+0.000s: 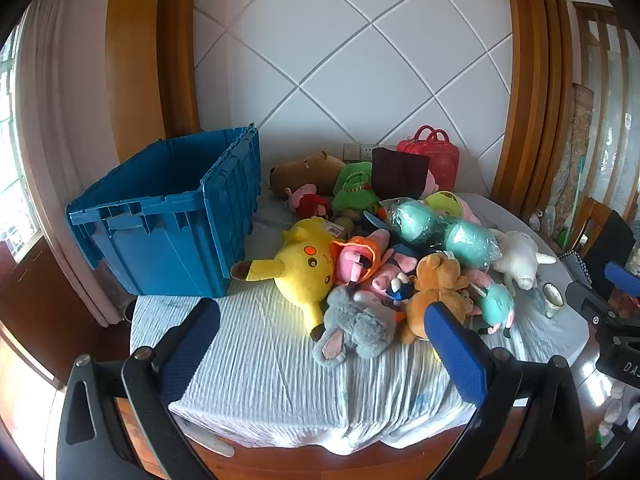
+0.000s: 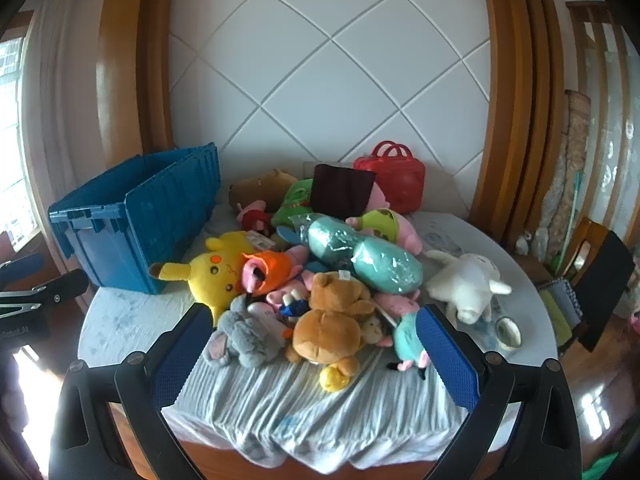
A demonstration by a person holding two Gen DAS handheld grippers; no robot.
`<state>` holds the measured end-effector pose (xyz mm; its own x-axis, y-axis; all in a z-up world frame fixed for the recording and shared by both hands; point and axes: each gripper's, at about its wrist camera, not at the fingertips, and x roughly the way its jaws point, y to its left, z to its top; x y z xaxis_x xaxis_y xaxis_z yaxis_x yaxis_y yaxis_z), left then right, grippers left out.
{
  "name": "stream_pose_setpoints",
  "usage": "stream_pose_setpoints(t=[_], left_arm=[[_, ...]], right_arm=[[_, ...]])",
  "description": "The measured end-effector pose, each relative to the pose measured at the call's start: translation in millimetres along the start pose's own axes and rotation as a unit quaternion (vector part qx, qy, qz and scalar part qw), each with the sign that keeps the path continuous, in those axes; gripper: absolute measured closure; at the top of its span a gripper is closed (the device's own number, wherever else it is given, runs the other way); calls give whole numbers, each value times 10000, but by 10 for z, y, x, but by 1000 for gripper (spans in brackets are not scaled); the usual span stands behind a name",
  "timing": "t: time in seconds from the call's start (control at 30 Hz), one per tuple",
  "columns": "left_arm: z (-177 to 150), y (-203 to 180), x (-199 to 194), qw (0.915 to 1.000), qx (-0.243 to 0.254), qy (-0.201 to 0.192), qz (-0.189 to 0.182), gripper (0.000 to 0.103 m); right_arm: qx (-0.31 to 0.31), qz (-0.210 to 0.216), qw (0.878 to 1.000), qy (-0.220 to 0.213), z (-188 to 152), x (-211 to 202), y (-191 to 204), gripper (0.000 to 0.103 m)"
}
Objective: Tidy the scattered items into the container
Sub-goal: 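Move both tools toward the plush pile on the table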
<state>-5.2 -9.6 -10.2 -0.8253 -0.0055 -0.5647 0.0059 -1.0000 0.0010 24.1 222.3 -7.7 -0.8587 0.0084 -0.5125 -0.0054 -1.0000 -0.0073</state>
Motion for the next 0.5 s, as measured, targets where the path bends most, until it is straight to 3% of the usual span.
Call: stream_pose_setpoints(t=[0.5], left_arm=[[-36, 10, 24, 9991, -62, -11, -410, 0]], right_arm=[[-6, -41, 10000, 30, -2, -42, -17, 0]])
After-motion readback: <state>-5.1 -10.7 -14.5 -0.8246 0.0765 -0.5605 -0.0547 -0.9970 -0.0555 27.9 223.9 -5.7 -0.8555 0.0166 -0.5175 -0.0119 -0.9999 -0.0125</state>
